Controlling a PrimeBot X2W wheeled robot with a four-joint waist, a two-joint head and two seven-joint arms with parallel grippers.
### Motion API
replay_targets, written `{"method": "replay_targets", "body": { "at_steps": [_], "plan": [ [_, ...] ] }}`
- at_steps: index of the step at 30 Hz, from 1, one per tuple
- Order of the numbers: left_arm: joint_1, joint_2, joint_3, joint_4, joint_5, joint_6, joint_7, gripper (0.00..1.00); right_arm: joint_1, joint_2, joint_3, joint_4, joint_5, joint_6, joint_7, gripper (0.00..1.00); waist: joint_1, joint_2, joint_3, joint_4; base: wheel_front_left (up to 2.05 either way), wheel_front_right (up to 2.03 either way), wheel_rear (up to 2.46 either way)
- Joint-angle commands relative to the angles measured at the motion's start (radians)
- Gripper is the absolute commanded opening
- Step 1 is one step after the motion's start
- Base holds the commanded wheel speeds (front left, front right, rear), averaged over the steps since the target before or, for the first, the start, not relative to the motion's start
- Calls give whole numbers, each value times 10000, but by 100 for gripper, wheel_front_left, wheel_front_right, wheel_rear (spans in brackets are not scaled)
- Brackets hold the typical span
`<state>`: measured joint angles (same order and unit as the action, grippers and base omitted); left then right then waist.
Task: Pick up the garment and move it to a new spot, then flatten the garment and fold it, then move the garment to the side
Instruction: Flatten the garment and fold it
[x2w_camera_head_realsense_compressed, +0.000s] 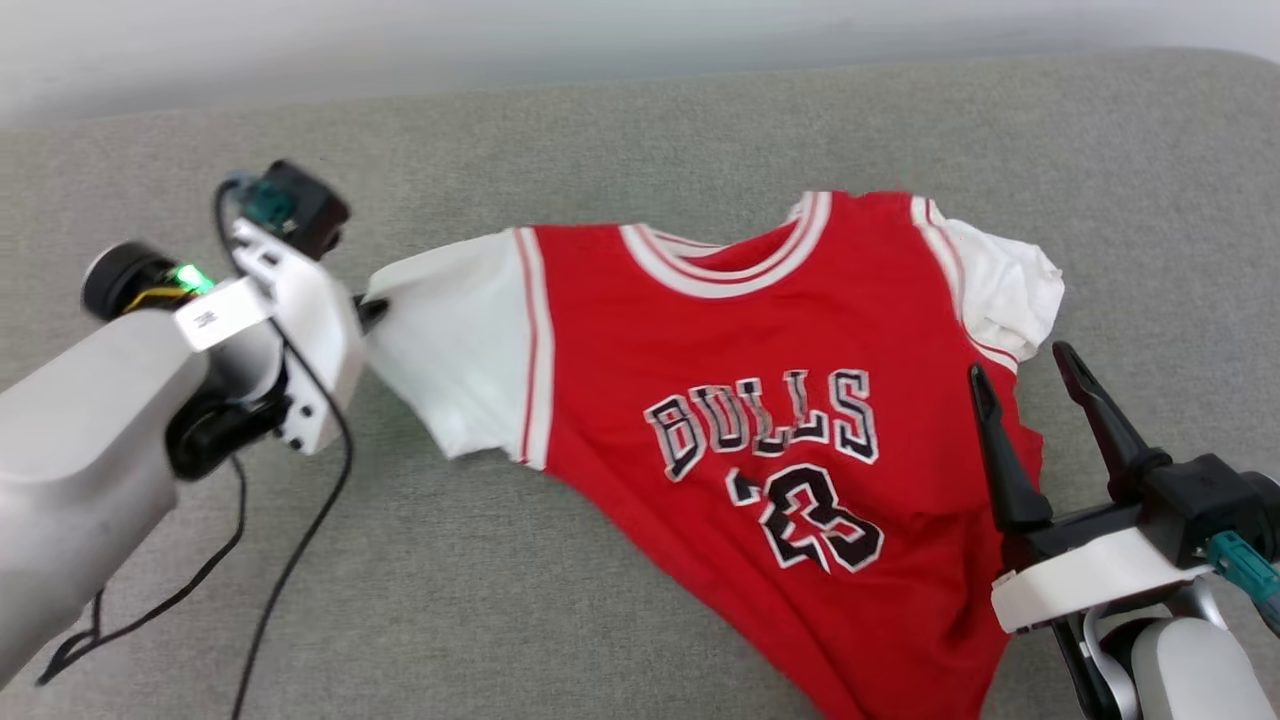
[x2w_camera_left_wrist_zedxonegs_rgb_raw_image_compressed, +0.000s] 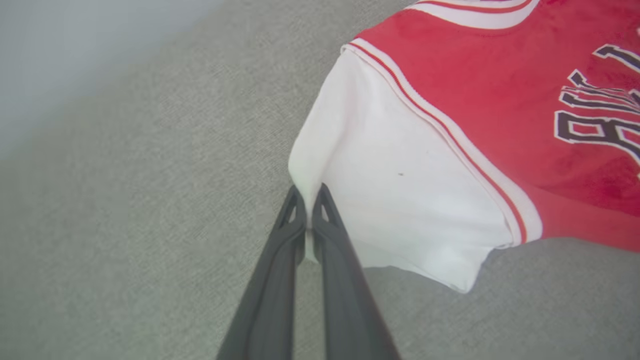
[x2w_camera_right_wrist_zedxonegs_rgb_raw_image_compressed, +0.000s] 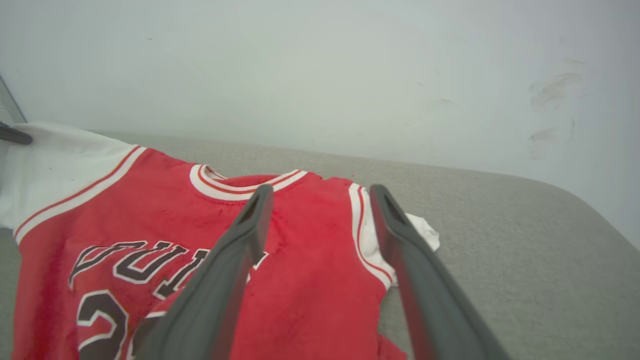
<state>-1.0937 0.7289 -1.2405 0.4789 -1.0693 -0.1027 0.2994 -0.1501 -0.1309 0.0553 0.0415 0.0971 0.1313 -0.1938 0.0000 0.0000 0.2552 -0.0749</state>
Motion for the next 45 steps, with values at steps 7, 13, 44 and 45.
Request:
{"method": "replay_targets", "body": {
  "at_steps": [7, 13, 44, 45],
  "plan": [
    [1291, 1011, 236, -117, -737, 575, -320, 0, 377, 102, -203, 89, 115, -11, 46, 100, 0, 0, -253, 269, 0, 0, 0],
    [2129, 1390, 311, 390, -1257, 850, -496, 0, 565, 125, -353, 135, 85, -11, 82, 100, 0, 0, -263, 282, 0, 0, 0],
    [3994, -85, 2832, -1033, 1085, 4064, -5656, 100, -2356, -3298, -1199, -221, 2222, -9, 2808, 100, 0, 0, -772, 1568, 0, 0, 0],
    [4171, -108, 3193, -1412, 1413, 4278, -5646, 100, -2622, -3570, -1050, -97, 2425, -9, 3097, 100, 0, 0, -686, 1656, 0, 0, 0]
  ]
}}
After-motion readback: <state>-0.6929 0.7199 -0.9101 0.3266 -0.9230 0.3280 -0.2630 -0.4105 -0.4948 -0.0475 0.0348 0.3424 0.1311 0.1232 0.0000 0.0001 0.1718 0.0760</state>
